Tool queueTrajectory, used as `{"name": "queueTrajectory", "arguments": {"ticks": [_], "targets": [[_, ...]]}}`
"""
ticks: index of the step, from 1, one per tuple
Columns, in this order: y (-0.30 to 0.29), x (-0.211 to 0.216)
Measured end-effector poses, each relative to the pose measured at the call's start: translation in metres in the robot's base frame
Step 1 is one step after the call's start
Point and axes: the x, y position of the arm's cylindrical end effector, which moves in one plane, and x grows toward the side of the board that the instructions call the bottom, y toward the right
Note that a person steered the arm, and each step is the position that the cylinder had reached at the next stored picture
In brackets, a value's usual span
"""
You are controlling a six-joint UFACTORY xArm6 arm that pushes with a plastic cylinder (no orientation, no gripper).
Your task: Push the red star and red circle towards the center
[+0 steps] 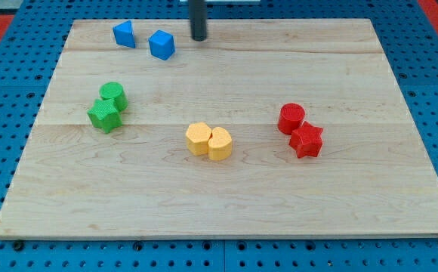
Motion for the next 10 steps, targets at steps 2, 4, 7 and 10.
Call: {"name": "queueTrajectory", "arguments": {"ticks": [2,4,7,10], "targets": [[-0.083,0.035],[0.015,0.029],[0.262,0.175],[0.151,0.243]]}}
